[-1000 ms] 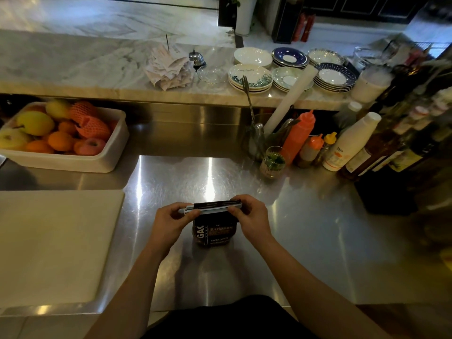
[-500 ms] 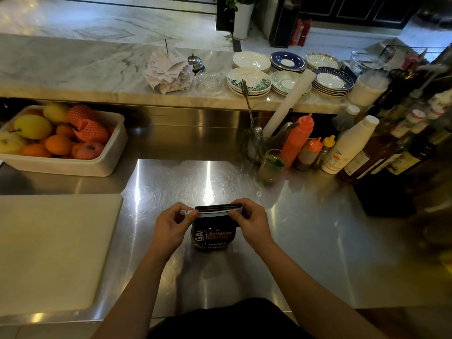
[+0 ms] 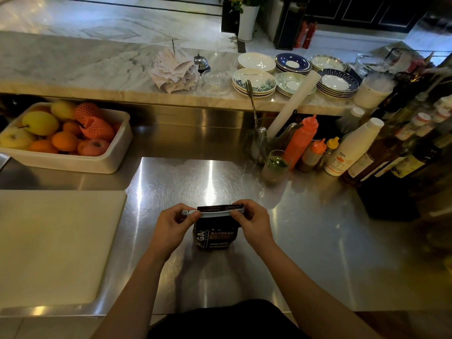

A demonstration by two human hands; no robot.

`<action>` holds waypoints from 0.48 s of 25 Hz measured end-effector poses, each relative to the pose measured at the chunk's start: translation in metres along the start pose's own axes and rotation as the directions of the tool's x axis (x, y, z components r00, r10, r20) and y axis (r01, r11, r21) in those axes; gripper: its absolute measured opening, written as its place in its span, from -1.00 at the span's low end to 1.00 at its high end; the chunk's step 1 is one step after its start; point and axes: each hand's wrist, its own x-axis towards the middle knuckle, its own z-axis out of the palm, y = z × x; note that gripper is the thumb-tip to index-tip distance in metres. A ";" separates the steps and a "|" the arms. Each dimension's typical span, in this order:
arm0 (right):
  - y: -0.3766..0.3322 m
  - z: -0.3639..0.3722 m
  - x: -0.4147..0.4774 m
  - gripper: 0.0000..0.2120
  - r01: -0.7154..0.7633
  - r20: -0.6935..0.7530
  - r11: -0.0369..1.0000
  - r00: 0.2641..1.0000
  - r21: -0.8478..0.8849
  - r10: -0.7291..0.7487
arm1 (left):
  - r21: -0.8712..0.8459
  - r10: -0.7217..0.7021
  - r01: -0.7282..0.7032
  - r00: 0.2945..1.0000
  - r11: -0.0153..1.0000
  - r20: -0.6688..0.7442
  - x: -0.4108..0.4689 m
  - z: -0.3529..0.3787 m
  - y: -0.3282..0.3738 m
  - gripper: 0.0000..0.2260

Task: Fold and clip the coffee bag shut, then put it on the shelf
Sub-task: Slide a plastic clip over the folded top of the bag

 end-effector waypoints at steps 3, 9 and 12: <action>-0.005 -0.002 0.001 -0.84 0.040 0.036 0.997 0.999 -0.059 -0.038 | 0.026 0.017 -0.019 0.998 0.999 0.067 0.003 -0.005 0.006 -0.87; -0.044 -0.017 0.021 -0.76 0.274 0.411 0.830 0.910 -0.485 -0.060 | 0.360 0.106 -0.181 0.970 0.915 0.219 0.021 0.000 0.029 -0.84; -0.060 -0.006 0.034 -0.77 0.435 0.574 0.665 0.819 -0.607 -0.012 | 0.418 0.131 -0.236 0.955 0.877 0.265 0.028 -0.001 0.034 -0.85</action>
